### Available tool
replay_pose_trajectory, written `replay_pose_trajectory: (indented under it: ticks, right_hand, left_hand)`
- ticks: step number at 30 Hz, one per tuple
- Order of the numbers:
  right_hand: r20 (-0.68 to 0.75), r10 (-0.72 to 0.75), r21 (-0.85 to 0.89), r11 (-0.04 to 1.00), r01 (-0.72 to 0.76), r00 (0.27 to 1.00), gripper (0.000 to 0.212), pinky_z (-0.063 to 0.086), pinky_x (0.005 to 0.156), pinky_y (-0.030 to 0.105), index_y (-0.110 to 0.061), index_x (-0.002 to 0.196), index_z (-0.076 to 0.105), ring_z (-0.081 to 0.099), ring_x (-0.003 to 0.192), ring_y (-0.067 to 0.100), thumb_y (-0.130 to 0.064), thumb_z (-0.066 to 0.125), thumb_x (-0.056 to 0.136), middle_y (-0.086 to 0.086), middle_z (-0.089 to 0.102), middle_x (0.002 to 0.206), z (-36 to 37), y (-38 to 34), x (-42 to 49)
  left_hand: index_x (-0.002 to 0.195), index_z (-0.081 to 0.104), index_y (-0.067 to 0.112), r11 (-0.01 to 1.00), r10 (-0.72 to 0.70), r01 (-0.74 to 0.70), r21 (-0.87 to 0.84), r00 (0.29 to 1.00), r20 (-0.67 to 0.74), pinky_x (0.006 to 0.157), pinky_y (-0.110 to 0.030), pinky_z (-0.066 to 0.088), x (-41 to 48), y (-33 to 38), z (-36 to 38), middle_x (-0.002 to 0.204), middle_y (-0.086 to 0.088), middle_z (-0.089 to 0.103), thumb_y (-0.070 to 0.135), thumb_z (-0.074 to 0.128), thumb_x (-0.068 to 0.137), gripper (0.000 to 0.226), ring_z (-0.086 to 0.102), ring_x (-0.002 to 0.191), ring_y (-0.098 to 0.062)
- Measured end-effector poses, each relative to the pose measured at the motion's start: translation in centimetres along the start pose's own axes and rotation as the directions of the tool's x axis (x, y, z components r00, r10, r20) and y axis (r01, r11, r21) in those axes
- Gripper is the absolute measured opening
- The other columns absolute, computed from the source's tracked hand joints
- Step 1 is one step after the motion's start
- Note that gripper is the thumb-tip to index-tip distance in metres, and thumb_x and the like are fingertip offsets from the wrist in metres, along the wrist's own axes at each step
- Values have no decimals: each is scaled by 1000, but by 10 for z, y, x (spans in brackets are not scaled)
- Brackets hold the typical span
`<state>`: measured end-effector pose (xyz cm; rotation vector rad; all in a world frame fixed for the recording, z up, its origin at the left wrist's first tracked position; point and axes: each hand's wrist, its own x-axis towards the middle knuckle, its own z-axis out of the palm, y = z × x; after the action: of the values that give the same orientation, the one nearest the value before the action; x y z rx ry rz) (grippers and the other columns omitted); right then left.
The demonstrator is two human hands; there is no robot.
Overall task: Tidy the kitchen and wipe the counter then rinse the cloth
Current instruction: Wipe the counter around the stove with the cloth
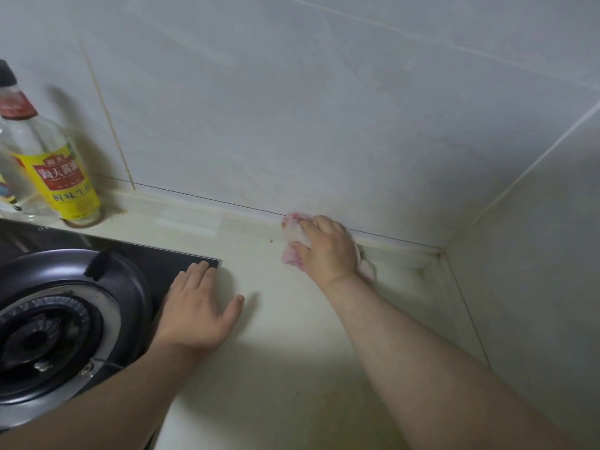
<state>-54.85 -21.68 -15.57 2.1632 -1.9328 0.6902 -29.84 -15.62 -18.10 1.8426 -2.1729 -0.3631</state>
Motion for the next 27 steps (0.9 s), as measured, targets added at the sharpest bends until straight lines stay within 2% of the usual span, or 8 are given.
replay_pose_trajectory:
  ticks: [2,6,10,14,18,20,22,27]
  right_hand:
    - [-16,-23,-2,1000,23,1000,48,54,74,36,-20,109,73,62,86,31,-43,56,71,3,67,100,-8,5,-4]
    - [86,38,-43,998,-35,996,56,54,78,36,-24,119,70,62,93,33,-37,74,65,1,66,109,-32,47,-22]
    - [114,143,-80,988,-134,983,58,53,85,35,-30,127,63,62,105,25,-35,61,69,-4,63,120,-57,84,-45]
    - [58,261,46,963,-264,964,44,46,87,14,-28,119,68,60,100,3,-24,64,76,-15,64,118,-77,108,-58]
    - [20,277,-87,958,-274,961,30,51,89,33,-26,110,71,68,99,18,-38,47,96,-4,71,114,-80,120,-61]
    - [74,421,-37,907,-420,904,42,50,77,27,-26,97,73,69,87,20,-48,37,100,-1,75,93,-94,116,-58]
    - [225,553,-128,833,-538,802,41,45,71,26,-18,98,74,68,87,28,-42,41,100,10,74,93,-113,115,-53]
    - [390,639,-319,769,-554,663,25,48,64,28,-11,98,70,65,77,28,-31,55,92,11,69,90,-125,90,-95]
  left_hand:
    - [139,48,1,1000,5,-5,17,1000,6,120,-40,14,1,-2,0,151,-17,41,72,17,74,101,29,144,-31]
    - [135,52,-1,999,13,-13,39,1000,0,118,-41,18,2,-2,0,147,-20,44,71,19,75,100,34,141,-34]
    - [137,51,-1,998,13,-13,56,1000,1,118,-40,17,2,-2,-1,148,-20,43,71,17,75,101,34,142,-33]
    - [136,51,-3,999,13,-13,47,1000,-2,118,-41,17,1,-3,0,147,-21,44,71,18,75,101,34,141,-34]
    - [135,52,-3,999,8,-8,46,1000,-7,118,-41,18,1,-2,0,147,-22,44,70,18,75,100,34,141,-34]
    - [136,50,-2,998,12,-12,55,1000,0,118,-41,17,1,-1,-1,148,-21,43,70,18,75,100,33,142,-33]
    - [139,47,-2,998,13,-14,60,1000,18,119,-40,14,1,2,-3,150,-20,40,71,15,74,102,30,144,-32]
    - [134,49,-4,999,23,-23,42,1000,8,118,-42,17,-1,5,-9,147,-24,43,69,17,74,100,33,141,-35]
